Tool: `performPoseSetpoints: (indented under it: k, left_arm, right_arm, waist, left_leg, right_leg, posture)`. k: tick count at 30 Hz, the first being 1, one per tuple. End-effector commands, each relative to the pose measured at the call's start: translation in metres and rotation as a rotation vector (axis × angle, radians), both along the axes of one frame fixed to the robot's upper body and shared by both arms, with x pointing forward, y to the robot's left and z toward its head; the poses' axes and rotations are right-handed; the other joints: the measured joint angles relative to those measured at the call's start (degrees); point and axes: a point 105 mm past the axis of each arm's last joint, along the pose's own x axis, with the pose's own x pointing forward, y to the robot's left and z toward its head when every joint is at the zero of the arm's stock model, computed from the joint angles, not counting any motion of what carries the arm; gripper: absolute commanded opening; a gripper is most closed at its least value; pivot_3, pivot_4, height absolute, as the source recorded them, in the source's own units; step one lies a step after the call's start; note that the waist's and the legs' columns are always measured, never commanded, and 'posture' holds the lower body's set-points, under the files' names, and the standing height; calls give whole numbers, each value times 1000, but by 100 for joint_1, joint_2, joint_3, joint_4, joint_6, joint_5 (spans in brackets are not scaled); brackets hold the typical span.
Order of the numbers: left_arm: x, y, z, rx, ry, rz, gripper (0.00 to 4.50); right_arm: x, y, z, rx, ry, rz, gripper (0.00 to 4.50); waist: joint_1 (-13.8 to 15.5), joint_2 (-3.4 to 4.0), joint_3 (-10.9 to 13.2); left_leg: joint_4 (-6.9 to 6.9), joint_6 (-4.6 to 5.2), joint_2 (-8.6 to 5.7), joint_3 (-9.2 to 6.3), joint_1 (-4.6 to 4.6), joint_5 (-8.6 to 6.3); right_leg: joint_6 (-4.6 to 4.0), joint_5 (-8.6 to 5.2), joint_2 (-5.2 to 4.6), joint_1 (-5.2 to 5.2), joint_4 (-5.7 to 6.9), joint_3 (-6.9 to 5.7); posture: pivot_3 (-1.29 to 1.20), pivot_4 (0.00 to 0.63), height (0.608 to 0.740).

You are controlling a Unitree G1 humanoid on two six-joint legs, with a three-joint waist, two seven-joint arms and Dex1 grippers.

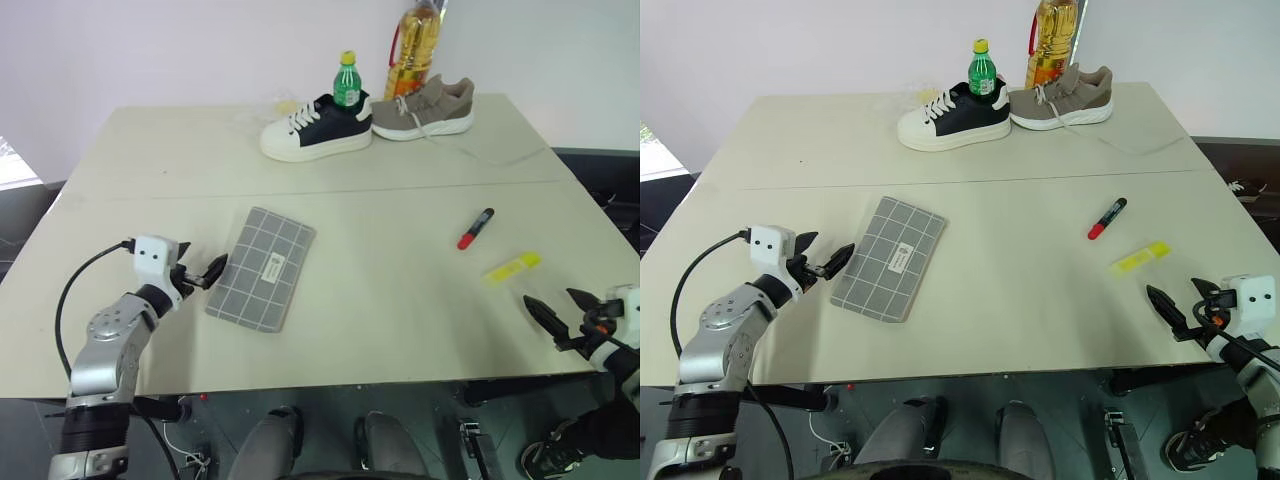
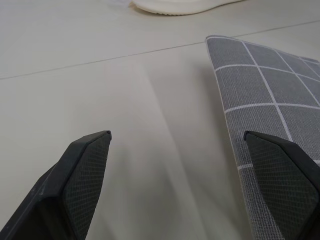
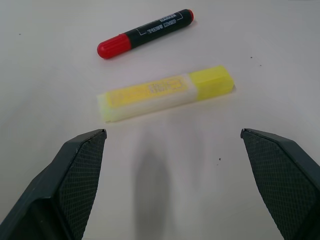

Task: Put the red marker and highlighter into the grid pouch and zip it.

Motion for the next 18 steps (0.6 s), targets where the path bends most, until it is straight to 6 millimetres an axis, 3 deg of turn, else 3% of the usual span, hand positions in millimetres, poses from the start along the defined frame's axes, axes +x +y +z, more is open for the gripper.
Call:
performPoseSetpoints:
  k: [1,8,14,18]
  left_arm:
    - [2,4,15,7,-66,12,4471]
    - [3,5,19,-7,-85,32,4471]
    - [-3,6,27,7,-155,81,4471]
    - [-12,-1,29,13,-186,78,4471]
  right_arm:
    - [4,1,9,-13,-42,9,4500]
    - [15,11,19,-15,-66,57,4500]
    - [54,71,47,-12,-153,268,4500]
    - [78,125,64,19,-216,419,4500]
  waist:
    - [1,0,0]
    - [-1,0,0]
    - [-31,2,1]
    - [-8,0,1]
  left_leg:
    - [0,0,0,0,0,0]
    - [0,0,0,0,0,0]
    - [-1,0,8,13,3,0]
    - [-2,1,8,15,2,-1]
  right_leg:
    - [0,0,0,0,0,0]
    - [0,0,0,0,0,0]
    - [0,1,-1,-5,2,0]
    - [1,2,-2,-6,0,0]
  posture:
    - [0,150,740]
    - [0,150,740]
    - [0,150,740]
    - [0,150,740]
